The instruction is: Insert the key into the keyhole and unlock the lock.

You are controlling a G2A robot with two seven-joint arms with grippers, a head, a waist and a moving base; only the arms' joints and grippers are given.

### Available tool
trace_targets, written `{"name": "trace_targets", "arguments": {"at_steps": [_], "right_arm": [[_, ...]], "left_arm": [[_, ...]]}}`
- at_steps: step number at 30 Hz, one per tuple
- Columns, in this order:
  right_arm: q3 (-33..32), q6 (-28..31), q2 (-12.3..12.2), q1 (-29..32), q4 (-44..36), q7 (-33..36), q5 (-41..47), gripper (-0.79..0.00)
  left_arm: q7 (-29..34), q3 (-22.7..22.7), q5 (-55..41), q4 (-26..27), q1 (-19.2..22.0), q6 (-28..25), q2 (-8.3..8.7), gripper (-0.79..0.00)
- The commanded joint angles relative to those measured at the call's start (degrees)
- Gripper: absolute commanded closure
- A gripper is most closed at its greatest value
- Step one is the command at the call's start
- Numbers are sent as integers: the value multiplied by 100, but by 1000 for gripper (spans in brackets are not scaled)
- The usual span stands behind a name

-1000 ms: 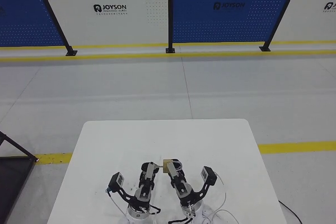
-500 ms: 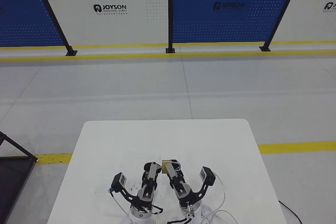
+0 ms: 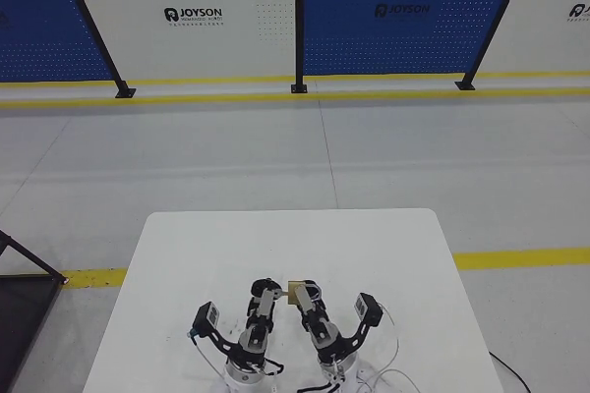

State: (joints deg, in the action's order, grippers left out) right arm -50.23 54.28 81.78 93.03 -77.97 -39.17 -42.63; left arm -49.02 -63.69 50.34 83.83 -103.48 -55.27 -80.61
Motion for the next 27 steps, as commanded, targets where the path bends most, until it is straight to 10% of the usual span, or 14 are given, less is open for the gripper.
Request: {"name": "trace_targets", "arguments": {"at_steps": [1, 27], "right_arm": [[-108, 45, -34, 1, -19, 136, -54, 0], [-632, 56, -276, 379, -602, 1358, 199, 0]], "left_arm": [[195, -158, 12, 14, -38, -195, 37, -286], [531, 384, -212, 102, 210, -273, 1198, -265]]}}
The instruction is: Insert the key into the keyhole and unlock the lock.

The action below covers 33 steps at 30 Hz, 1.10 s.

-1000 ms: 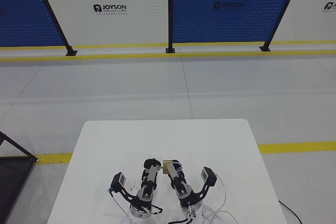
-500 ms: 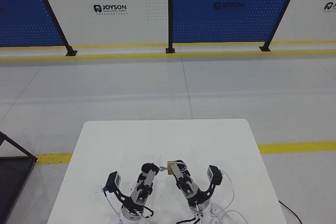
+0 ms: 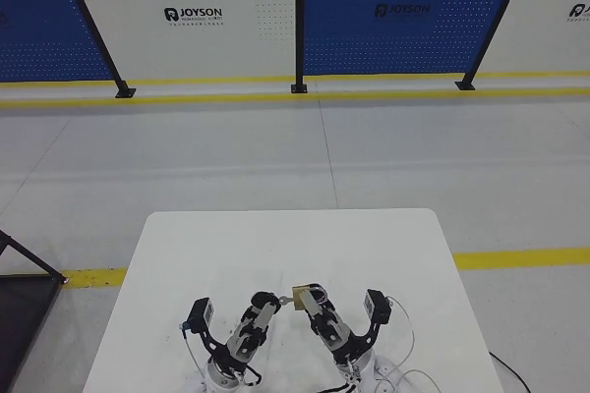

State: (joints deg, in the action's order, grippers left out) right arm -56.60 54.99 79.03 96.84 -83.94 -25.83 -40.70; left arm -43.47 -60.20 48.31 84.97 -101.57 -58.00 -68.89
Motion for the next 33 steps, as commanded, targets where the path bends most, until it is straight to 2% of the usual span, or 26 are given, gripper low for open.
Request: {"name": "trace_targets", "arguments": {"at_steps": [1, 6, 12, 15, 21, 30, 33], "right_arm": [[9, -24, -1, -2, -11, 35, 16, 0], [37, -80, -1, -21, -4, 118, 36, 0], [67, -139, 0, -51, 13, 189, 63, 0], [82, -132, -1, -61, 8, 212, 67, 0], [105, -134, -7, -75, 17, 276, 46, 0], [117, -151, -20, -80, 15, 360, 70, 0], [118, -171, -23, -76, 13, 368, 78, 0]], "left_arm": [[-45, 67, -10, -22, 38, 0, 48, -256], [-179, 214, 18, -61, 128, 0, 151, -219], [-281, 328, 64, -104, 205, 0, 248, -126], [-281, 348, 39, -132, 231, 0, 278, -123], [-281, 360, 19, -161, 253, 0, 308, -3], [-281, 359, 52, -166, 254, 0, 321, 0], [-281, 360, 65, -163, 254, 0, 325, -31]]}}
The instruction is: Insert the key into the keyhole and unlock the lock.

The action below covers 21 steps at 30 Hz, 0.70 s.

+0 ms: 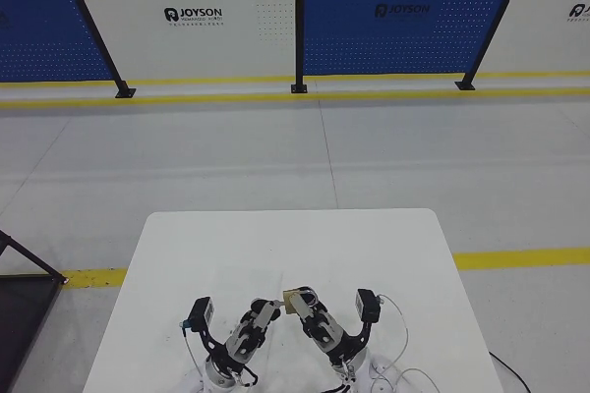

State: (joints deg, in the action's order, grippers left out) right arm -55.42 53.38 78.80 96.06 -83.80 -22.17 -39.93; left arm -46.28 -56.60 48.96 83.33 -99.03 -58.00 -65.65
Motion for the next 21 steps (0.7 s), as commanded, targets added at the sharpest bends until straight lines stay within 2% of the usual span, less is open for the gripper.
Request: {"name": "trace_targets", "arguments": {"at_steps": [1, 4, 12, 21], "right_arm": [[1, -14, -2, 2, -5, 3, 3, 0], [4, -25, -4, 4, -7, 10, 14, 0], [13, -36, -11, -1, -12, 17, 30, 0], [26, -43, -21, -8, -17, 65, 49, 0]], "left_arm": [[0, -4, 2, -2, -1, 0, 2, -46], [0, -12, 8, -4, -4, 0, 2, -95], [0, -12, 39, -5, -9, 0, -3, -105], [0, -1, 98, -28, 7, 0, -7, 0]]}}
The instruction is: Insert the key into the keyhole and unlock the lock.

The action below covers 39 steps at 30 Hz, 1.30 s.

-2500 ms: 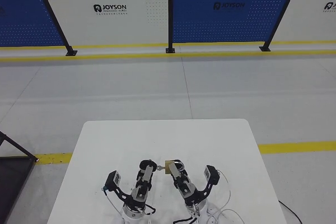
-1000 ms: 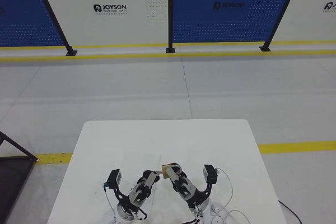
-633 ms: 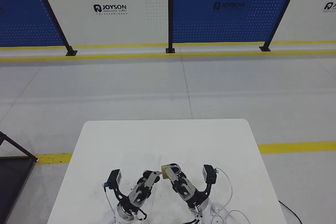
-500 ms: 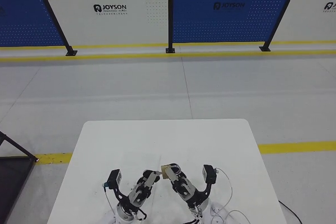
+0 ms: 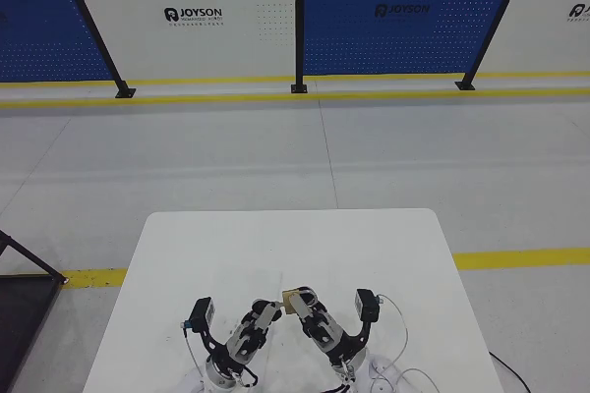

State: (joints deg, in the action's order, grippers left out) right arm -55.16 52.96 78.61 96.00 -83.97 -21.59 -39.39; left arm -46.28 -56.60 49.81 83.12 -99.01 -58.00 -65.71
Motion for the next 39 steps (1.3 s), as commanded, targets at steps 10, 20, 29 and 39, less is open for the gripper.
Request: {"name": "trace_targets", "arguments": {"at_steps": [10, 20, 29, 39], "right_arm": [[19, -20, -20, 0, -18, 127, -4, 0], [25, -102, -36, 9, -48, 197, 33, 0], [28, -212, -50, 19, -78, 268, 115, 0], [31, -349, -66, 19, -113, 386, 228, 0]], "left_arm": [[-4, -87, 250, -69, -6, 4, -38, 0], [-278, -200, 753, 8, -68, 278, -97, 0], [-830, -272, 1590, 37, -105, 830, -115, 0], [-1655, -234, 2601, -126, -47, 1656, -98, 0]]}}
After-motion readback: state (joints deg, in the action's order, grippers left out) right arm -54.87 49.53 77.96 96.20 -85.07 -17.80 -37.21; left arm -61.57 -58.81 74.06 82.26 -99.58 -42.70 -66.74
